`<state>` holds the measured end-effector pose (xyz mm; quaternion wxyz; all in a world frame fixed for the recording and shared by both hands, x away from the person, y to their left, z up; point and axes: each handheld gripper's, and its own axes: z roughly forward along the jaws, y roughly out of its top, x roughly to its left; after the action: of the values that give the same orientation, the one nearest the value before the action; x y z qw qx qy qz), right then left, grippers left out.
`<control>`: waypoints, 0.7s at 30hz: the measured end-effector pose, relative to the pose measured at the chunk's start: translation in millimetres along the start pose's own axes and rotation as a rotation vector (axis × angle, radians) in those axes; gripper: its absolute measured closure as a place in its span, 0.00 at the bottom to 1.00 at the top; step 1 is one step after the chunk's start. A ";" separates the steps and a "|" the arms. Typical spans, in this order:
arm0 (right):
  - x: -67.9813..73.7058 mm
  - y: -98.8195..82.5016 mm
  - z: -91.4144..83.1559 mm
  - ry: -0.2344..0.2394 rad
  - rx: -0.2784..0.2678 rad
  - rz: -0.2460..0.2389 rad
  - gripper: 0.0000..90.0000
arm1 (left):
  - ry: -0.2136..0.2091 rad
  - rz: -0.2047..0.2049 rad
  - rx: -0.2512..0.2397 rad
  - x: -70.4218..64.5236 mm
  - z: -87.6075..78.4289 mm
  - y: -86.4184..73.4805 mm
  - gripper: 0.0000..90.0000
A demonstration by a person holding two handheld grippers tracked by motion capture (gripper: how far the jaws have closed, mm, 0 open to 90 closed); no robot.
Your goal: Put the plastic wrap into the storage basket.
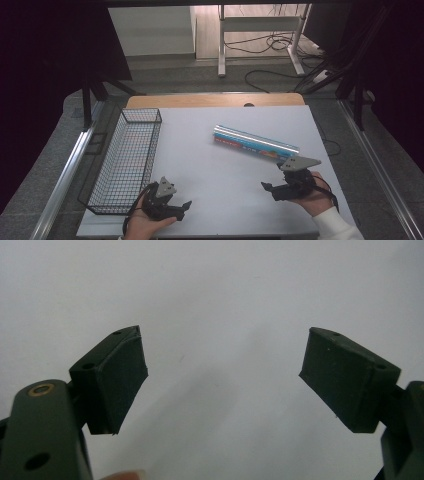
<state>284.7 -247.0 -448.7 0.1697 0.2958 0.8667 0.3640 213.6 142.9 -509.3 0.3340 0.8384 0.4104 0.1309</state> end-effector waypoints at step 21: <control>-41.5 42.4 29.1 -0.043 0.057 -0.009 0.26 | 0.007 0.011 0.009 1.0 1.9 -0.7 0.20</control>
<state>347.9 -234.2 -434.1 0.1814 0.3042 0.8742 0.3322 214.7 143.2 -511.2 0.3278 0.8417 0.4076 0.1339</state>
